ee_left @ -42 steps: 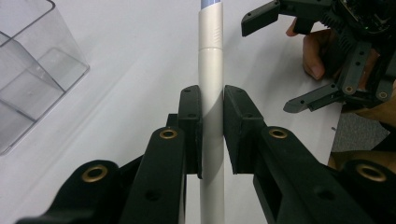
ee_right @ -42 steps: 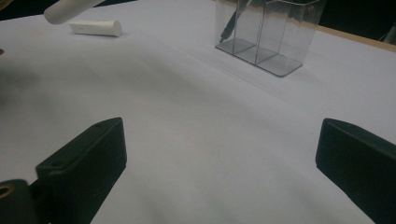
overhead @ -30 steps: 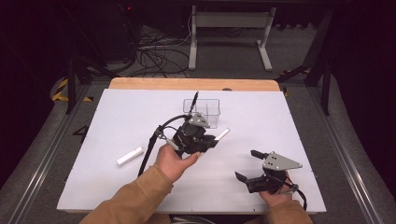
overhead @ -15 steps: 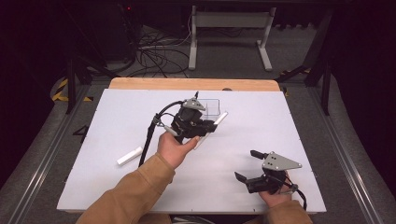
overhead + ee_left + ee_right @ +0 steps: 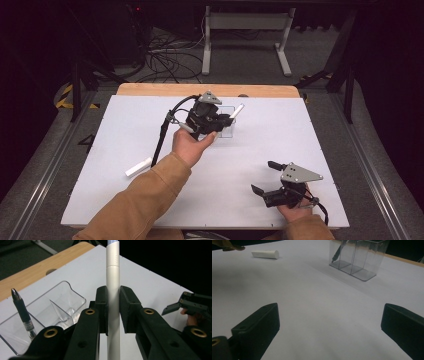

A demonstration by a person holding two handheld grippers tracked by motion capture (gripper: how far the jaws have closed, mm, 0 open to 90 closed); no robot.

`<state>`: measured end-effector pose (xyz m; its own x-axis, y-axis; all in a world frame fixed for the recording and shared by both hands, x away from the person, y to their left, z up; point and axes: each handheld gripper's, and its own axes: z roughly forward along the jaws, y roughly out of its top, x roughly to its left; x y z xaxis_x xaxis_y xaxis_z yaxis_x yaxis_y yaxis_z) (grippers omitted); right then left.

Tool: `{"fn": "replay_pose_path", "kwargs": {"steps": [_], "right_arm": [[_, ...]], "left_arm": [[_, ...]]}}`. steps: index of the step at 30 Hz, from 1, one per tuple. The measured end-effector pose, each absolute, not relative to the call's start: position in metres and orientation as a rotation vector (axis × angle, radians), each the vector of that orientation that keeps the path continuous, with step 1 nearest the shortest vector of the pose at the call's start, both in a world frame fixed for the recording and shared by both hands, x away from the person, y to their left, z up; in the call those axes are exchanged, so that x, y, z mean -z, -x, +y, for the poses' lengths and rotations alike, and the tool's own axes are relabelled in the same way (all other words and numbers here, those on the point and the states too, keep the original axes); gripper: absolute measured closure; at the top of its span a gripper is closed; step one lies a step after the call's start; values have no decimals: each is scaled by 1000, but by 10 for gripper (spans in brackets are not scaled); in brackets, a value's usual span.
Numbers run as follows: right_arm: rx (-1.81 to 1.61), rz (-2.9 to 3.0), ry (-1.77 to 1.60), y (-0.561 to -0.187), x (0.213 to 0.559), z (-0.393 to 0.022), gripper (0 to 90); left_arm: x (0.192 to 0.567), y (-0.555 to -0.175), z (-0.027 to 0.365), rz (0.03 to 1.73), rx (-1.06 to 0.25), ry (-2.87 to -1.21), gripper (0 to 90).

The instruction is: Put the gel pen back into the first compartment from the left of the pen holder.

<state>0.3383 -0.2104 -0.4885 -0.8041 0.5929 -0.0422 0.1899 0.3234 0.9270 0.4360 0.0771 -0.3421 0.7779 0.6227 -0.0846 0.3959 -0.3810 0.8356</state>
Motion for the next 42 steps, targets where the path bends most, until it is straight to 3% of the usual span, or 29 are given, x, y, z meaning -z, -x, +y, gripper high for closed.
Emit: {"fn": "replay_pose_path", "kwargs": {"steps": [9,42], "right_arm": [[-1480,2224,-691,-339,489,-210,26],[-1489,2234,-684,-338,488,-211,26]], "left_arm": [[338,-454,74,815,-288,-1982,785],[353,-505,75,864,-443,-1830,784]]}}
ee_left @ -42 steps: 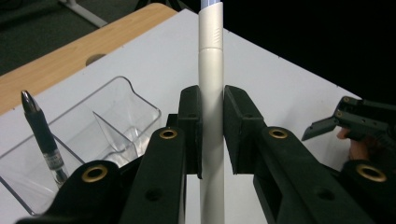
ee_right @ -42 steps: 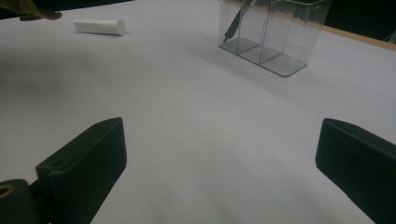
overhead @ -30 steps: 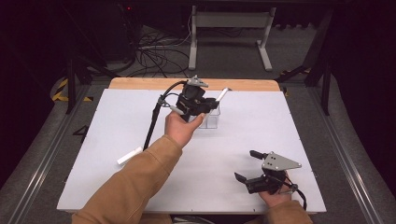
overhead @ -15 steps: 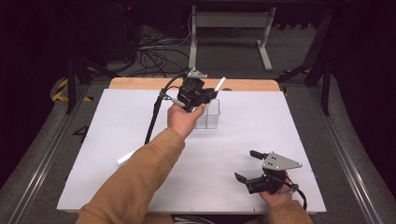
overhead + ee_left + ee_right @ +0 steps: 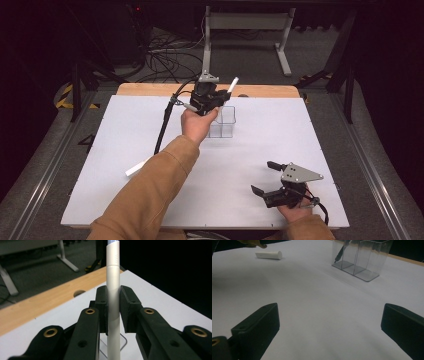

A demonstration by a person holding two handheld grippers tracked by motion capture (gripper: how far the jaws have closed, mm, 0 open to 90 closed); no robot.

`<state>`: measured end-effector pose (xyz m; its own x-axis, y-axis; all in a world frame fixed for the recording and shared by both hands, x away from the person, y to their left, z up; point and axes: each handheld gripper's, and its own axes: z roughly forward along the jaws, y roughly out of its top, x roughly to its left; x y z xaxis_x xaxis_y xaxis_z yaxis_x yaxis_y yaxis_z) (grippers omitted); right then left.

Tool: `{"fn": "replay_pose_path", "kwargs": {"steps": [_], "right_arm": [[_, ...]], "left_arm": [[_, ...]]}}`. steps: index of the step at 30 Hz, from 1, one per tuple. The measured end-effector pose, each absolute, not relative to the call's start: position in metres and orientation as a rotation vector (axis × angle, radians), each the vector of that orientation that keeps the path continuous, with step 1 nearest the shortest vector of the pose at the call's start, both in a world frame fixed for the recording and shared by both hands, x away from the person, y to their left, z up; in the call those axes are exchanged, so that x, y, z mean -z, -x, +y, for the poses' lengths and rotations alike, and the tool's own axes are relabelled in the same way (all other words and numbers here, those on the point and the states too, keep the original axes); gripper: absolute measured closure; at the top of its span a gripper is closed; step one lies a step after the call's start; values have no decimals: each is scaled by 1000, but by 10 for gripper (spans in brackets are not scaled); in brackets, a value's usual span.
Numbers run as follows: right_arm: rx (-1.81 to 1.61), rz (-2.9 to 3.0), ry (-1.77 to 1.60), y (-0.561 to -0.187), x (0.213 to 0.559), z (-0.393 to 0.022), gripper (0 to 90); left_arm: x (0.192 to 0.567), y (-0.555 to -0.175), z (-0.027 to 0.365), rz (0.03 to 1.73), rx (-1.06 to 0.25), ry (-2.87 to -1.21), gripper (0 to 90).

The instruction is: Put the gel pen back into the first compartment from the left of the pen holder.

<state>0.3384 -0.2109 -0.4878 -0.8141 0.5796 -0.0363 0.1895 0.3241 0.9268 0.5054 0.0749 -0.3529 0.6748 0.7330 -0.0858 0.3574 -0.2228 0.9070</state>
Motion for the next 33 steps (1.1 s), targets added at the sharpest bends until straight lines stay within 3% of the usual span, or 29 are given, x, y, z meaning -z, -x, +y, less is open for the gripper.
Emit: {"fn": "replay_pose_path", "kwargs": {"steps": [33], "right_arm": [[-1498,2249,-666,-338,488,-211,25]], "left_arm": [[374,-525,74,907,-504,-1811,777]]}}
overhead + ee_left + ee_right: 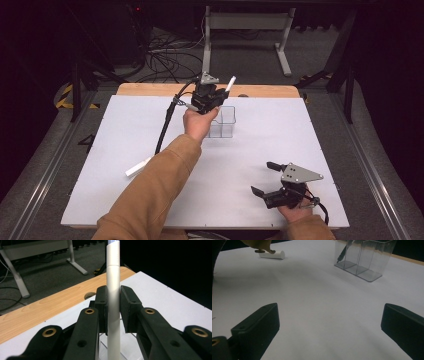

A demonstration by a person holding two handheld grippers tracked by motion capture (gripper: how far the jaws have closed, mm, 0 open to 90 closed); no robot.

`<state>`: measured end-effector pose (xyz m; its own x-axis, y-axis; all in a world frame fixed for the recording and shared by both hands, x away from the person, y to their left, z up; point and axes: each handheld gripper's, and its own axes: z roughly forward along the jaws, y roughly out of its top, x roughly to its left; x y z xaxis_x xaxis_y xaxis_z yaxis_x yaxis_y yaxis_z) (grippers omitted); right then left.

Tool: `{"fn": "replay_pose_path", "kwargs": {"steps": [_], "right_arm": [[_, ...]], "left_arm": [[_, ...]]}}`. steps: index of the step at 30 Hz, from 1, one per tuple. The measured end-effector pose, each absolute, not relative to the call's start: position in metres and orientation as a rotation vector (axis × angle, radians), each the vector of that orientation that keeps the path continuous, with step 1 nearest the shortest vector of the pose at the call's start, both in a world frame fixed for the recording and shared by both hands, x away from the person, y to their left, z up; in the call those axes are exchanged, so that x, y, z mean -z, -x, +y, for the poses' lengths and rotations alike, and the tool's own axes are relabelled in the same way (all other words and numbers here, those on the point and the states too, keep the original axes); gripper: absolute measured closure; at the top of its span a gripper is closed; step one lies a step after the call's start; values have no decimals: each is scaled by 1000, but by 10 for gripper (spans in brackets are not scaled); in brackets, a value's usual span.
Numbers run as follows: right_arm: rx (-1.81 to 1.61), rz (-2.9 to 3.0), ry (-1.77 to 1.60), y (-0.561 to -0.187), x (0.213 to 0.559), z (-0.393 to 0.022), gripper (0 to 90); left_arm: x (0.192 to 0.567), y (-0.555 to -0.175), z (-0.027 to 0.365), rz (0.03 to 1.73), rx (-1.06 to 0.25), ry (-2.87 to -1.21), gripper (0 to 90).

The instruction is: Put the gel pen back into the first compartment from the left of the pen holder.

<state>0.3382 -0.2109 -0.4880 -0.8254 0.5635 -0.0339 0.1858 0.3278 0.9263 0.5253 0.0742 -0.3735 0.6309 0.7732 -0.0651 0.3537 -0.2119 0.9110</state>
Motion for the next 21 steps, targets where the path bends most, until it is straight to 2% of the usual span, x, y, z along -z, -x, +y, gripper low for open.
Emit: {"fn": "replay_pose_path", "kwargs": {"steps": [2,6,8,13,21], "right_arm": [[-1501,2250,-665,-338,488,-211,25],[-1502,2250,-669,-338,488,-211,25],[-1504,2250,-673,-338,488,-210,25],[-1499,2249,-675,-338,488,-210,25],[-1496,2247,-678,-338,488,-210,25]], "left_arm": [[374,-525,75,912,-502,-1812,726],[372,-523,79,936,-485,-1806,505],[370,-519,82,939,-482,-1800,461],[361,-507,87,900,-487,-1824,252],[346,-485,103,825,-497,-1806,201]]}}
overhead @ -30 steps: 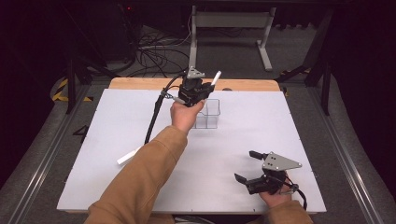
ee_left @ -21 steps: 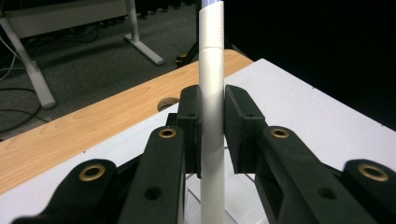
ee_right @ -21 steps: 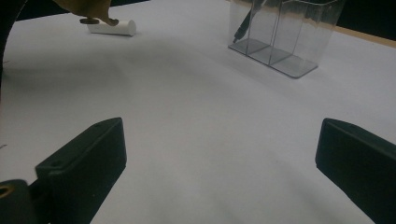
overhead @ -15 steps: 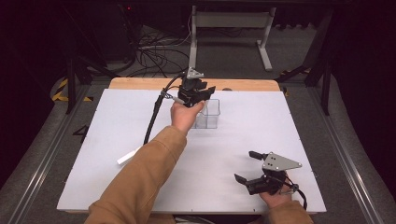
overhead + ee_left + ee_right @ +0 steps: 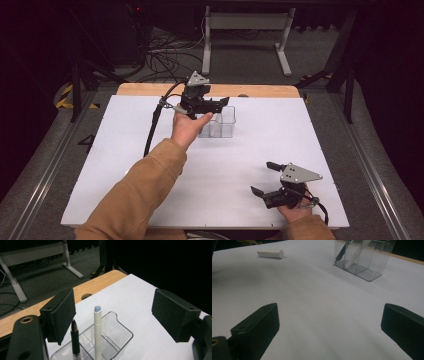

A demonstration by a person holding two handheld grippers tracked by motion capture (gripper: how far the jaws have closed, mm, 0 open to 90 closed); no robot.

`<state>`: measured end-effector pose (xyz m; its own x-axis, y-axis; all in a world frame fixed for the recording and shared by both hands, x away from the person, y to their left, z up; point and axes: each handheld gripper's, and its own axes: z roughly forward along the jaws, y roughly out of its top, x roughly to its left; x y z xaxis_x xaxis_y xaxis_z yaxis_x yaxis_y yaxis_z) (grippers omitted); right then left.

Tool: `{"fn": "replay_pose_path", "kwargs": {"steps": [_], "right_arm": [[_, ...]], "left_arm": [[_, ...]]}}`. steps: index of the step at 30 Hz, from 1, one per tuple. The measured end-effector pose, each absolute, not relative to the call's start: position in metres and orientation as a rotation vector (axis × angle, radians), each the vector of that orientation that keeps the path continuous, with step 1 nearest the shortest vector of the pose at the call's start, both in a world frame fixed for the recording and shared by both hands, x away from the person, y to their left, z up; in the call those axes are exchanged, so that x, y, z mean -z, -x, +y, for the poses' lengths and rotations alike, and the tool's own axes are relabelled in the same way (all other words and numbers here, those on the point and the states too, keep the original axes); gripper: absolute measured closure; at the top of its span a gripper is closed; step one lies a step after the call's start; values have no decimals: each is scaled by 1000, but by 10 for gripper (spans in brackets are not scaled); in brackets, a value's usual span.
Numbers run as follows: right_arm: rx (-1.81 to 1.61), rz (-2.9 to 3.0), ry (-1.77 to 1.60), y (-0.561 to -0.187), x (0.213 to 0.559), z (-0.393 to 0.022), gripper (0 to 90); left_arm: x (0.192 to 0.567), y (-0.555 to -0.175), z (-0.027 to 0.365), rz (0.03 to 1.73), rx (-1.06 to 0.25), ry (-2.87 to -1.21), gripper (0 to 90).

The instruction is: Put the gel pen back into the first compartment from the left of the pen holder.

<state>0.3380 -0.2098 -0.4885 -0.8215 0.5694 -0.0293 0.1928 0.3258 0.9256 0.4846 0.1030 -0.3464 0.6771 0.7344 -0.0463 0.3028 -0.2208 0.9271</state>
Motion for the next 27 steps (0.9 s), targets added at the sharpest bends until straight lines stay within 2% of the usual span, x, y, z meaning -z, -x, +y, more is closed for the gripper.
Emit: {"fn": "replay_pose_path", "kwargs": {"steps": [27], "right_arm": [[-1484,2251,-679,-339,489,-209,25]], "left_arm": [[331,-437,135,710,-473,-1834,187]]}}
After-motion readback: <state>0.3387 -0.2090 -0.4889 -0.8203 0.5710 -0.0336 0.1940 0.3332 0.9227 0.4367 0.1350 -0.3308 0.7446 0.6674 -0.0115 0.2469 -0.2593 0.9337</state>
